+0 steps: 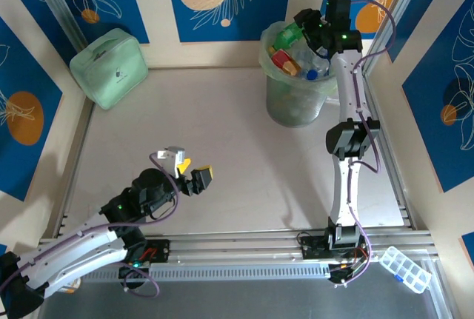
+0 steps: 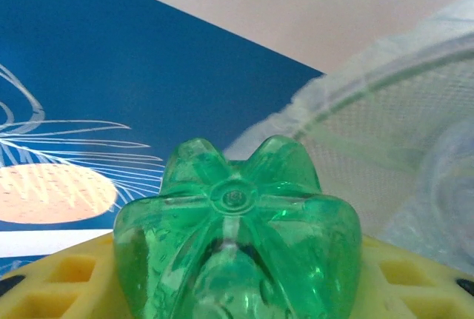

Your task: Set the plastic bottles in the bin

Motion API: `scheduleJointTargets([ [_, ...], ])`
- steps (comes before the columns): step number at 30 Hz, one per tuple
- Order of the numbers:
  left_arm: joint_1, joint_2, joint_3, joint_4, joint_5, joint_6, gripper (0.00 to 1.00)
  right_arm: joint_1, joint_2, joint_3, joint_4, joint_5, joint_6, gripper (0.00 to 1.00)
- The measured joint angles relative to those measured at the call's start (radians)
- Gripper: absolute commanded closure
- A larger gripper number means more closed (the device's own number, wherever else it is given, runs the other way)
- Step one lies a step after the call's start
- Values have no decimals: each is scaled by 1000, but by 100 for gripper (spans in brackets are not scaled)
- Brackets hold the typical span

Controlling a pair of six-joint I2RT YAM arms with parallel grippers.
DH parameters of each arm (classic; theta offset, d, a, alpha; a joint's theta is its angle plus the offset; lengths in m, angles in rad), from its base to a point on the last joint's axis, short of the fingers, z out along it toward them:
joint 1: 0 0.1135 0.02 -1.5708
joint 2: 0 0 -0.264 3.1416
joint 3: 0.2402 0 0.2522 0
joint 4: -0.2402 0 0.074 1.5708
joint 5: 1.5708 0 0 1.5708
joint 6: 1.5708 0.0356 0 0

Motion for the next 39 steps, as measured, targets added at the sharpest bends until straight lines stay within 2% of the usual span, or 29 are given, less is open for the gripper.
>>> scheduleJointTargets([
  [3,0,3,0,5,3,0,10,0,-19,-39,23,0,-27,50],
  [7,0,4,-3,9,3,0,10,0,-19,-13,-2,0,-90,33],
  [9,0,5,-4,10,3,0,10,-2,-19,10,-16,3,-127,27],
  [15,0,8,-5,14,3,0,10,-19,-19,19,-15,-1,-200,19],
  [18,0,16,-5,19,6,1,10,-23,-19,19,-7,-5,-233,18],
  [22,0,16,-6,19,6,4,10,-31,-19,19,-7,-4,-269,27],
  [24,0,16,-7,19,6,11,10,-31,-19,19,-5,-5,-297,35],
  [27,0,16,-7,19,6,19,10,-28,-19,19,5,-13,-351,53],
  [29,0,17,-7,19,6,21,10,-22,-19,19,12,-23,-382,59],
  [39,0,44,-8,20,5,27,10,29,-10,39,29,-85,-468,71],
])
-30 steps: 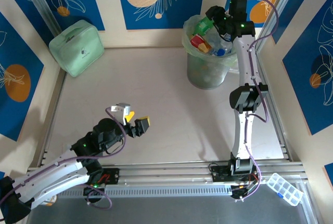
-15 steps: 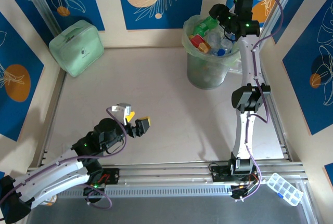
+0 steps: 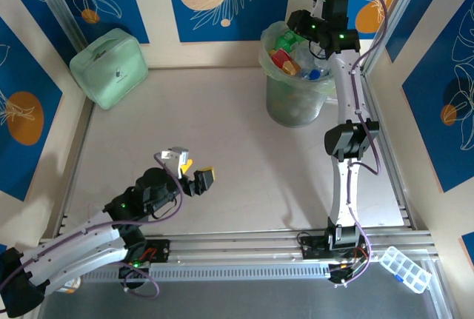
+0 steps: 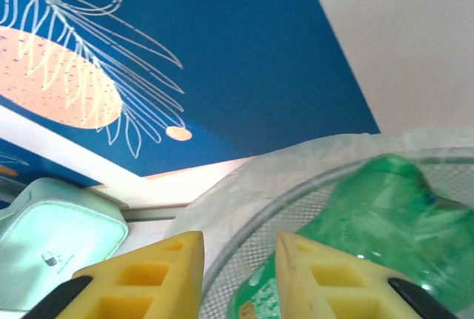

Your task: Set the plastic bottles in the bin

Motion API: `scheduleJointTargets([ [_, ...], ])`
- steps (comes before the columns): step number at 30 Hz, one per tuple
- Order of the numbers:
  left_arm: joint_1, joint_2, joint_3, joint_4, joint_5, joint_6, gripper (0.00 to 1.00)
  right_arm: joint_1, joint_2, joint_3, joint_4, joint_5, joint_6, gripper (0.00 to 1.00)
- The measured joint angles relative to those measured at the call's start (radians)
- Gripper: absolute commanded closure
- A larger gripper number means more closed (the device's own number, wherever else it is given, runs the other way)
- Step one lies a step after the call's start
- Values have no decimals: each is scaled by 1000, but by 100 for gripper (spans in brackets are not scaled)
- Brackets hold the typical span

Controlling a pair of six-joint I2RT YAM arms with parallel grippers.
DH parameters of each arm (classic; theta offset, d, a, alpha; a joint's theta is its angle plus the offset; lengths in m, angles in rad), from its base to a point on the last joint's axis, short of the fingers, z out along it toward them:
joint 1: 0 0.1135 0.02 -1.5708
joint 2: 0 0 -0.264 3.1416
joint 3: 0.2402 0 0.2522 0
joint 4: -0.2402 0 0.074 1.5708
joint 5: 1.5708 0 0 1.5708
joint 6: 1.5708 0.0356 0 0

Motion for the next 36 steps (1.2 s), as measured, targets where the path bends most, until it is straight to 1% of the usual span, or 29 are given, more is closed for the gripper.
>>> scheduleJointTargets([
  [3,0,6,0,0,0,11,10,-3,11,2,0,-13,-7,77],
  [13,0,37,0,33,0,30,9,-23,38,-26,-23,-49,-23,78],
  [17,0,38,-1,45,0,49,8,-22,27,-41,-24,-50,-42,76],
  [19,0,37,-1,45,0,56,3,-22,2,-74,-24,-50,-53,73],
  [20,0,36,-1,45,0,60,0,-21,-22,-105,-22,-49,-59,72],
  [22,0,34,-2,45,0,74,1,-18,-90,-197,-10,-46,-67,68],
  [24,0,20,-3,45,1,85,1,-17,-196,-337,34,-46,-69,64],
  [27,0,-25,-12,44,0,104,1,-17,-384,-573,129,-45,-74,51],
  [29,0,-62,-18,41,-14,111,1,-17,-527,-747,216,-43,-81,46],
  [30,0,-80,-18,36,-26,117,0,-16,-606,-844,267,-40,-85,36],
  [31,0,-94,-18,33,-39,123,1,-12,-679,-933,313,-36,-94,3],
  [32,0,-108,-18,26,-56,125,1,-6,-765,-1036,358,-32,-99,1],
  [34,0,-132,-18,10,-89,132,1,14,-902,-1197,430,-20,-127,1],
  [36,0,-161,-18,0,-119,144,0,61,-1031,-1351,497,14,-161,1],
])
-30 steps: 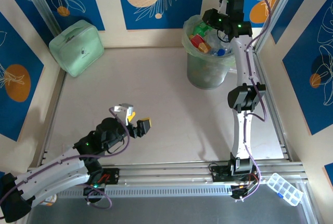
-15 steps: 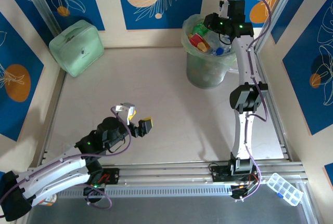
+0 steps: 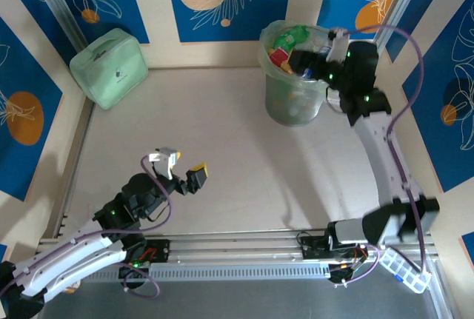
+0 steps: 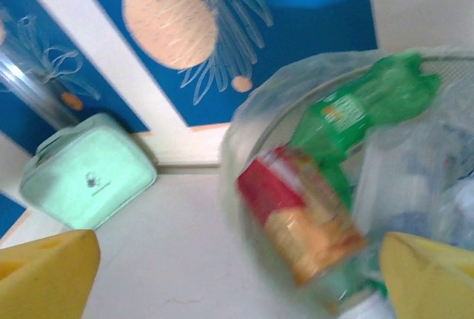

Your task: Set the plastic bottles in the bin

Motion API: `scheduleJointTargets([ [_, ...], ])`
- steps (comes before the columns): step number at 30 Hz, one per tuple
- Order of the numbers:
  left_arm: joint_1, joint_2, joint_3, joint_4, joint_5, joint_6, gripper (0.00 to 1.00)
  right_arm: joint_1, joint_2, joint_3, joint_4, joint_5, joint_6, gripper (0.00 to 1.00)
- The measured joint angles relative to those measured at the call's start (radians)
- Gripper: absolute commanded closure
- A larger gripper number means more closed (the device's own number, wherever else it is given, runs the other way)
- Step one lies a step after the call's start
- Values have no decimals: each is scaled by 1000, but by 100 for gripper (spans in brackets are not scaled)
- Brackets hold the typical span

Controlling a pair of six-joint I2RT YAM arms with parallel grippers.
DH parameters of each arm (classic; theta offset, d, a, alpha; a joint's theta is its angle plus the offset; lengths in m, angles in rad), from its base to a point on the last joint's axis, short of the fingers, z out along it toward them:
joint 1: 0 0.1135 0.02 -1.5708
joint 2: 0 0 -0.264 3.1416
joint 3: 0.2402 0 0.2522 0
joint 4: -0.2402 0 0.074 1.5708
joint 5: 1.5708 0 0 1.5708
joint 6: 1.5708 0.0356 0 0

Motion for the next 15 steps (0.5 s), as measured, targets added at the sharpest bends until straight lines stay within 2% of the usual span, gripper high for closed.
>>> scheduleJointTargets([
  [2,0,-28,0,-2,-50,12,1,56,-115,-150,57,53,-23,1],
  [4,0,-48,-8,31,-159,17,1,117,-220,-297,105,135,-34,1],
  [7,0,-38,-94,240,-277,119,1,164,-325,-456,140,253,-32,1],
  [10,14,84,-159,431,-330,294,1,168,-388,-578,176,348,-29,1],
  [12,50,212,-127,472,-323,393,1,160,-416,-670,239,394,-51,1],
  [15,133,346,-77,517,-185,562,1,113,-428,-859,410,336,-184,1],
])
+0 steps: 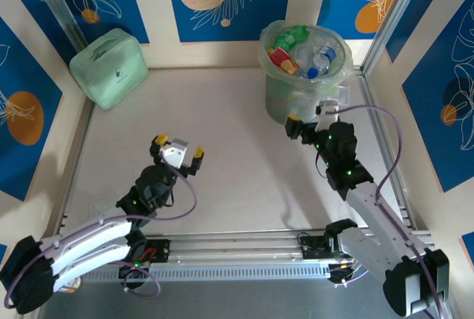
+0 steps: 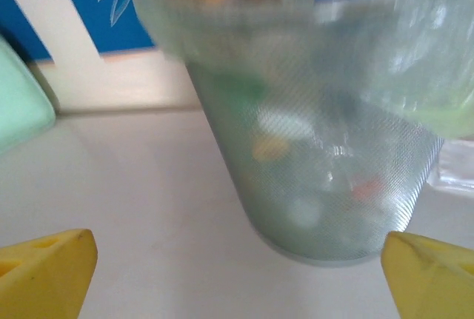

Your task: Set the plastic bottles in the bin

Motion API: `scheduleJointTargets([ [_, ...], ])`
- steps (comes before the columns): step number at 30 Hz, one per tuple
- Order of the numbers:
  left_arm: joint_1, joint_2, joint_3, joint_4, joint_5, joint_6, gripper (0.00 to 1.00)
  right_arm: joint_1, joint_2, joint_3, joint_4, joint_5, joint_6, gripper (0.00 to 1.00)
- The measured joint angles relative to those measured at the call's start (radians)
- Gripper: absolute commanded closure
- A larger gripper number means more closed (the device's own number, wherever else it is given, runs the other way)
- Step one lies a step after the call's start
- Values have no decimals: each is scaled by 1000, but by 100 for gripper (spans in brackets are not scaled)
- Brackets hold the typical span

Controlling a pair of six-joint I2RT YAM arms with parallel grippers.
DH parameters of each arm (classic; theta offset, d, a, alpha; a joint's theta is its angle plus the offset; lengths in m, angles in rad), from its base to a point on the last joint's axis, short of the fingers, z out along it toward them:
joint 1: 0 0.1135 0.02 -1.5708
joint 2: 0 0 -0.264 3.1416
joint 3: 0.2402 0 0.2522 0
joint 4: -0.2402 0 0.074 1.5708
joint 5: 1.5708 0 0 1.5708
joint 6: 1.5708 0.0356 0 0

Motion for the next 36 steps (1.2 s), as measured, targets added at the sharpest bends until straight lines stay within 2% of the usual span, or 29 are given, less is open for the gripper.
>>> scheduleJointTargets([
  [2,59,60,1,78,51,51,1,-37,11,-111,64,-26,-63,1],
  [5,213,155,-1,181,71,68,1,-109,45,-213,105,-30,-108,1],
  [8,351,218,2,158,77,72,1,-185,81,-248,164,-18,-116,1],
  [10,412,261,-4,162,83,70,1,-220,107,-269,226,-14,-111,1],
  [13,498,369,-76,303,130,40,1,-259,179,-301,344,-24,-92,1],
  [15,542,499,-139,443,166,8,1,-286,256,-326,456,-54,-67,1],
  [19,568,766,-127,603,187,-35,1,-320,439,-322,624,-135,-26,1],
  [21,584,780,-72,539,251,-47,1,-325,592,-294,744,-177,-11,1],
  [23,622,771,3,486,332,-67,1,-322,665,-238,694,-207,-14,1],
  [27,694,756,107,438,415,-110,1,-270,673,-128,652,-198,-30,1],
  [36,699,754,105,377,467,-135,1,-255,668,-109,634,-178,-47,1],
])
